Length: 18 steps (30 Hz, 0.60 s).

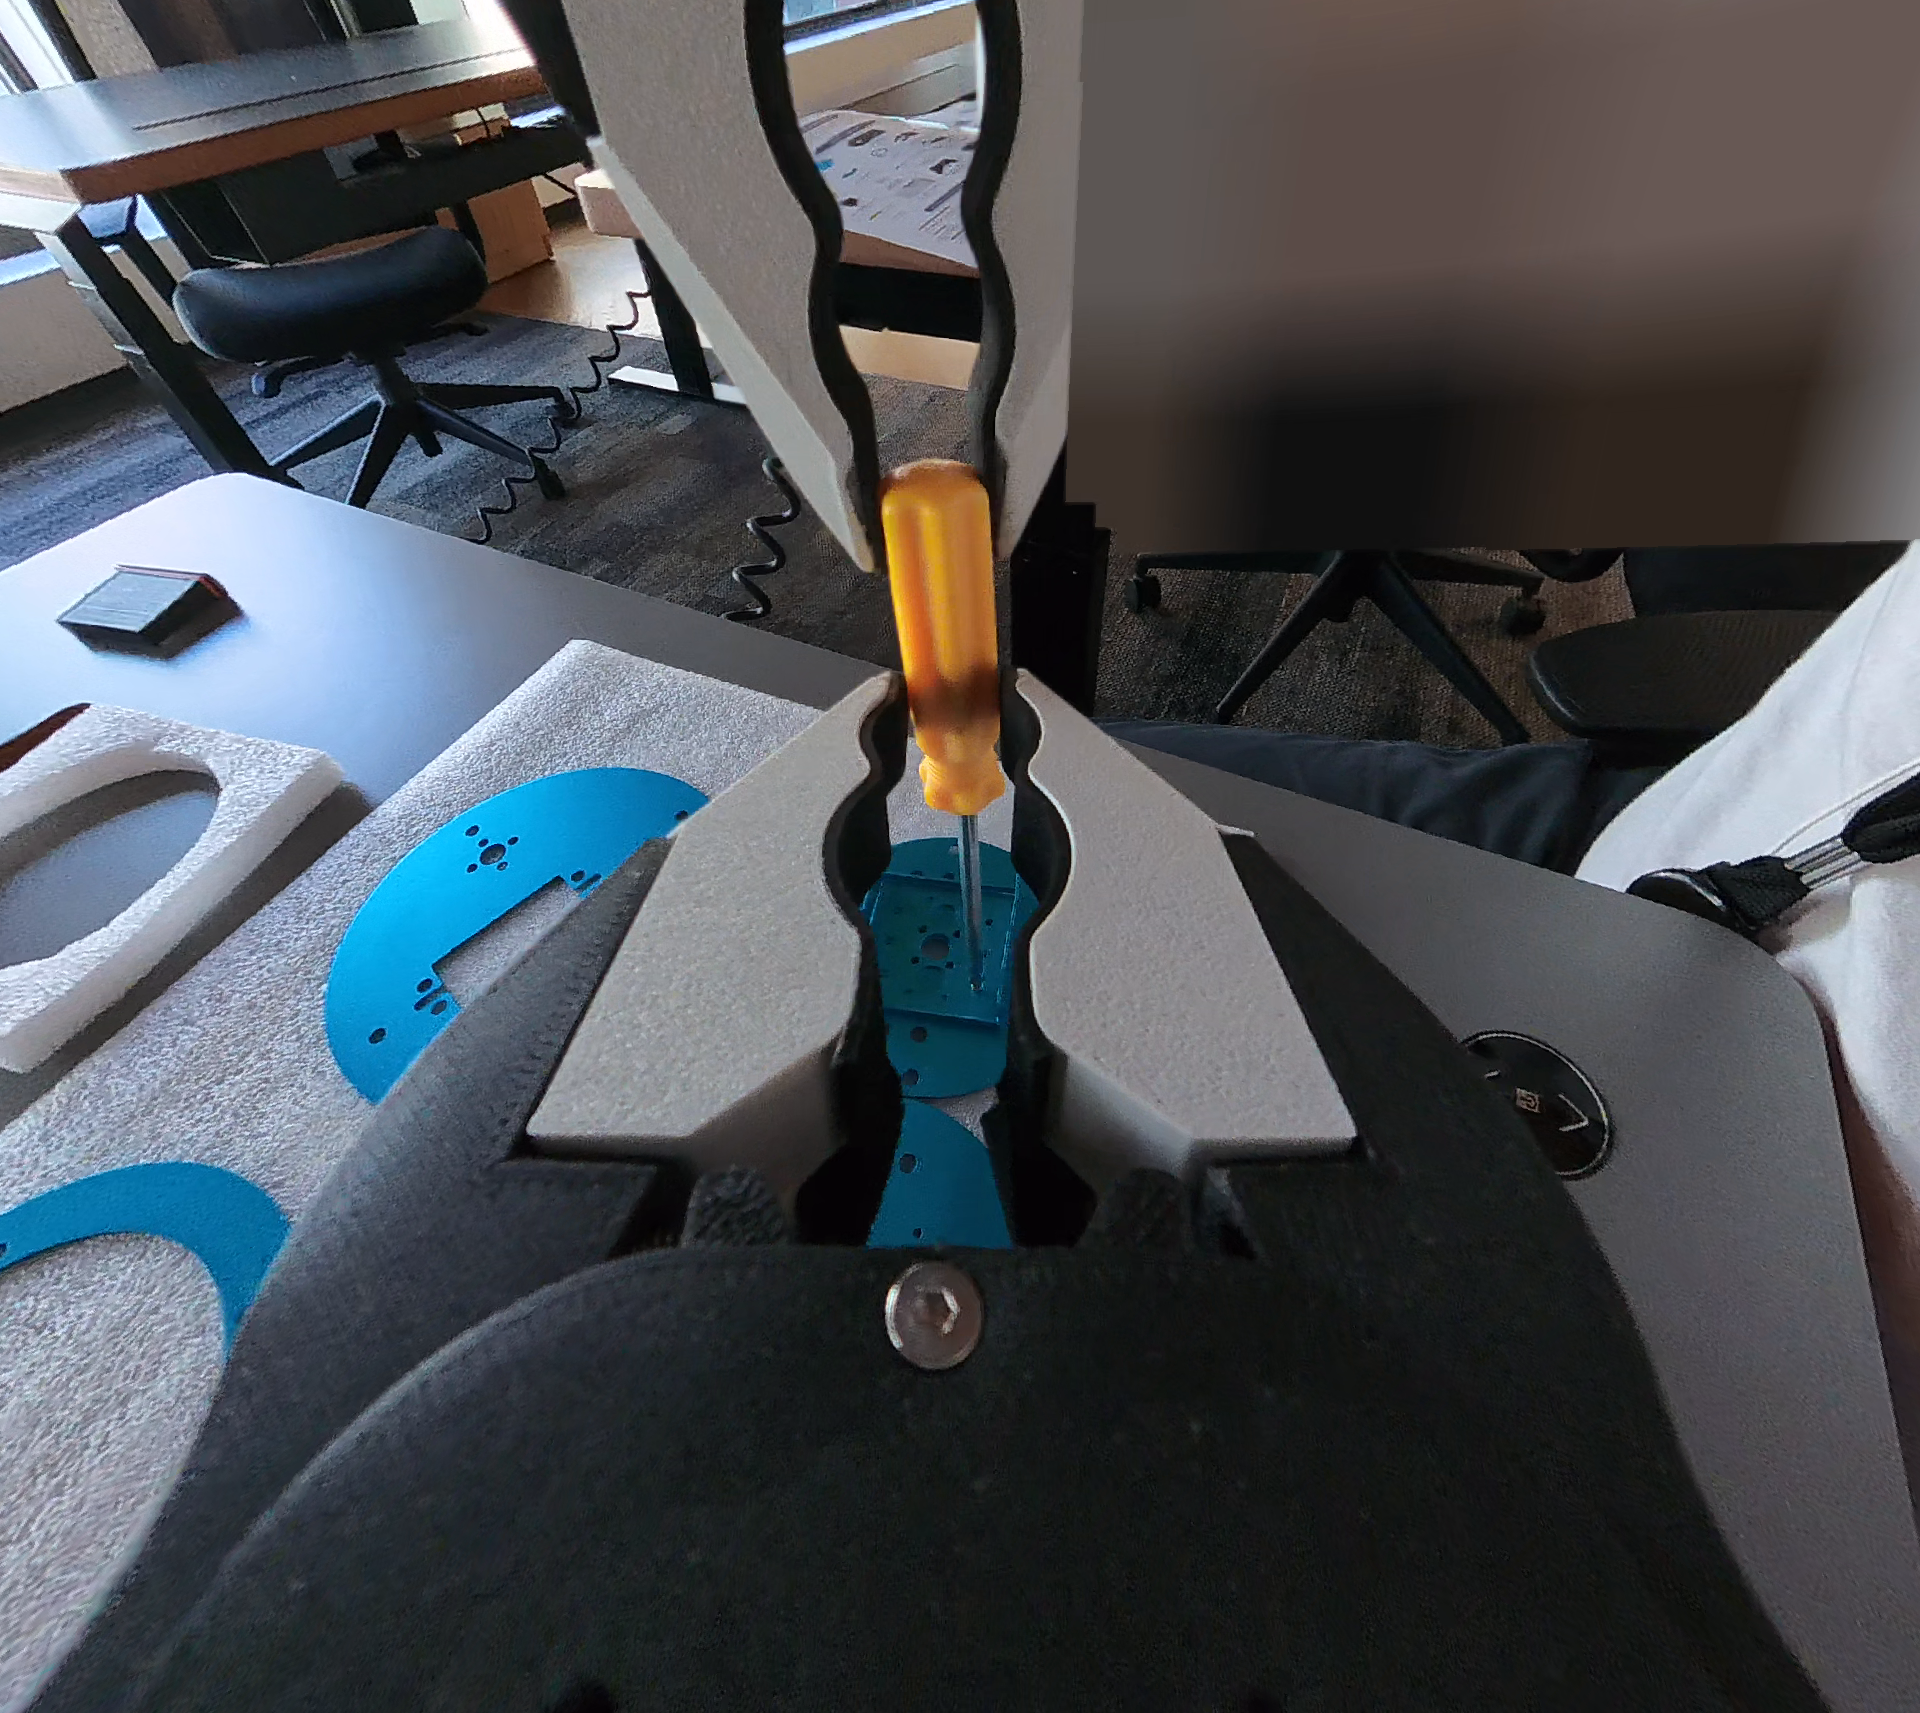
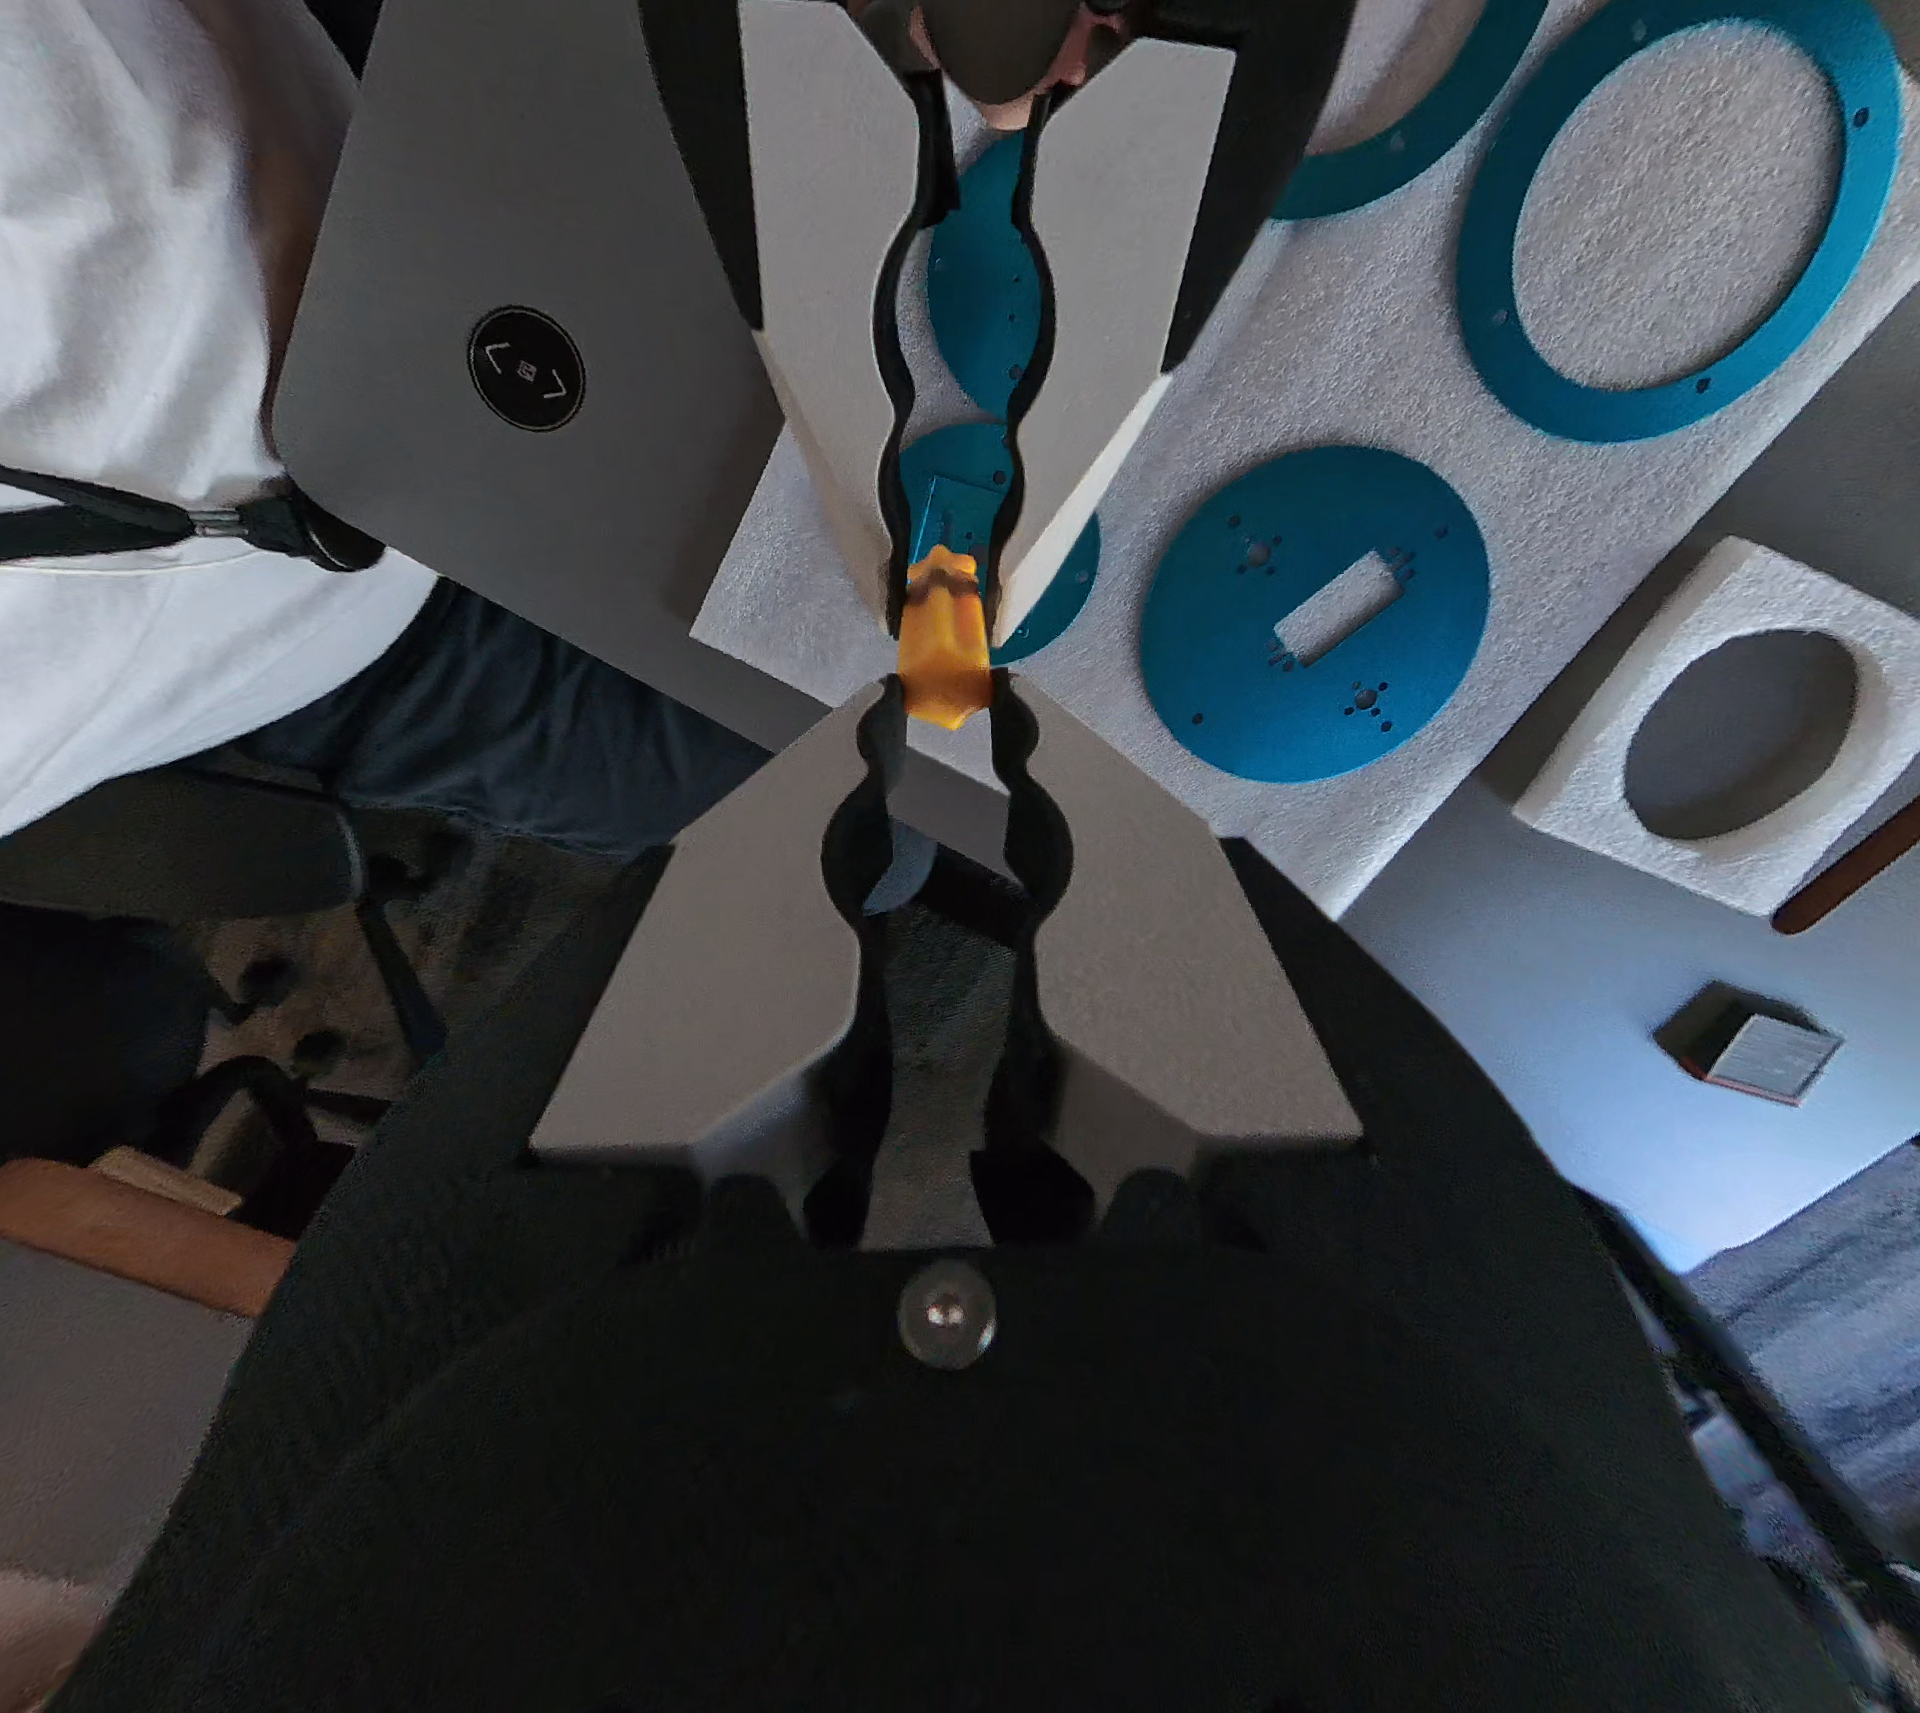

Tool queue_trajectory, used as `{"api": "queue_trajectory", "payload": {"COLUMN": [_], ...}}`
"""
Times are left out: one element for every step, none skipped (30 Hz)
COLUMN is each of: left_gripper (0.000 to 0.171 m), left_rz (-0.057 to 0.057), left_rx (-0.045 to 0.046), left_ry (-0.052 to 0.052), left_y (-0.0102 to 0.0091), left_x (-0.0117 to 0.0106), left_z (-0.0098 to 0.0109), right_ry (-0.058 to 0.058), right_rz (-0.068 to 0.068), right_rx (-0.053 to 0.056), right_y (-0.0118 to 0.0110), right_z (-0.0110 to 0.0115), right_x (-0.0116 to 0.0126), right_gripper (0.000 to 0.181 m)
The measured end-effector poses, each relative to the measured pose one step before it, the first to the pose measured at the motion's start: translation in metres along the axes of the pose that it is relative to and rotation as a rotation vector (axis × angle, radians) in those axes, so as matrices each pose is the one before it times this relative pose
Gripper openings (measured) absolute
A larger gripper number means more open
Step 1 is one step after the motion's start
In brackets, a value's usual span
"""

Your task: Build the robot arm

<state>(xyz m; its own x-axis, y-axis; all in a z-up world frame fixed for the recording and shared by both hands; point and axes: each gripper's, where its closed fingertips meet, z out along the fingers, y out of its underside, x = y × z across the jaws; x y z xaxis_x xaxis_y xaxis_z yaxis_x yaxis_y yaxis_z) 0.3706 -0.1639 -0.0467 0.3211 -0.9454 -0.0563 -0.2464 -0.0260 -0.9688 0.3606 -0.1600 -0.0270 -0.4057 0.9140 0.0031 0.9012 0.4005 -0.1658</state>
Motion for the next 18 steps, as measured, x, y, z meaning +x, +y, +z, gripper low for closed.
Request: {"api": "queue_trajectory", "payload": {"left_gripper": [0.017, 0.021, 0.022, 0.018, 0.018, 0.018, 0.018, 0.017, 0.017, 0.017, 0.017, 0.017, 0.017, 0.017, 0.017, 0.017, 0.017, 0.017], "left_rz": [-0.0113, -0.0064, 0.0016, 0.0080, 0.0092, 0.0016, -0.0045, -0.0034, 0.0009, 0.0037, 0.0047, 0.0037, 0.0008, 0.0010, 0.0013, -0.0006, -0.0068, -0.0094], "left_rx": [-0.00339, -0.00375, -0.00209, -0.00209, -0.00022, 0.00292, 0.00474, 0.00222, 0.00135, 0.00008, -0.00172, -0.00135, -0.00055, 0.00020, -0.00071, 0.00074, 0.00068, -0.00205], "left_ry": [-0.0011, -0.0074, -0.0152, -0.0232, -0.0122, 0.0058, 0.0108, 0.0085, 0.0115, 0.0090, 0.0021, 0.0010, 0.0012, 0.0047, 0.0020, 0.0017, 0.0043, -0.0007], "left_y": [0.00067, 0.00071, 0.00062, 0.00055, 0.00034, -0.00018, -0.00055, -0.00004, -0.00007, -0.00015, -0.00006, 0.00000, -0.00007, -0.00003, 0.00029, 0.00019, 0.00018, 0.00050], "left_x": [-0.00060, -0.00099, -0.00137, -0.00258, -0.00125, 0.00070, 0.00094, 0.00074, 0.00152, 0.00134, 0.00059, 0.00029, 0.00018, 0.00068, 0.00029, 0.00016, 0.00030, -0.00040], "left_z": [0.00047, 0.00070, 0.00082, 0.00053, 0.00006, -0.00029, -0.00028, 0.00006, 0.00002, 0.00005, 0.00012, 0.00014, 0.00012, -0.00002, -0.00003, -0.00026, -0.00004, 0.00047], "right_ry": [-0.0096, -0.0031, -0.0033, -0.0086, -0.0036, 0.0052, 0.0079, 0.0127, 0.0122, 0.0140, 0.0035, -0.0039, 0.0151, -0.0017, 0.0024, -0.0020, -0.0142, -0.0153], "right_rz": [0.0579, 0.0794, 0.0964, 0.1088, 0.0727, 0.0084, -0.0295, -0.0469, -0.0631, -0.0721, -0.0732, -0.0702, -0.0551, -0.0411, -0.0191, 0.0124, 0.0409, 0.0709], "right_rx": [-0.0039, 0.0022, 0.0022, 0.0014, 0.0027, 0.0041, -0.0007, -0.0003, 0.0069, 0.0133, 0.0004, -0.0121, -0.0022, -0.0049, -0.0065, -0.0031, -0.0075, -0.0168], "right_y": [0.00029, -0.00091, -0.00061, -0.00045, -0.00071, -0.00014, 0.00017, -0.00039, -0.00187, -0.00288, -0.00064, 0.00111, -0.00061, -0.00004, -0.00017, -0.00046, 0.00047, 0.00131], "right_z": [0.00024, 0.00008, 0.00014, 0.00024, 0.00029, -0.00010, -0.00051, -0.00103, -0.00103, -0.00132, -0.00099, 0.00027, 0.00073, 0.00150, 0.00163, 0.00029, -0.00017, 0.00020], "right_x": [0.00035, 0.00185, 0.00186, 0.00075, -0.00014, -0.00080, -0.00118, -0.00022, -0.00008, 0.00038, -0.00118, -0.00256, 0.00022, -0.00178, -0.00042, 0.00008, -0.00065, 0.00038], "right_gripper": [0.015, 0.015, 0.015, 0.016, 0.016, 0.016, 0.016, 0.017, 0.032, 0.045, 0.041, 0.038, 0.032, 0.019, 0.017, 0.017, 0.017, 0.017]}}
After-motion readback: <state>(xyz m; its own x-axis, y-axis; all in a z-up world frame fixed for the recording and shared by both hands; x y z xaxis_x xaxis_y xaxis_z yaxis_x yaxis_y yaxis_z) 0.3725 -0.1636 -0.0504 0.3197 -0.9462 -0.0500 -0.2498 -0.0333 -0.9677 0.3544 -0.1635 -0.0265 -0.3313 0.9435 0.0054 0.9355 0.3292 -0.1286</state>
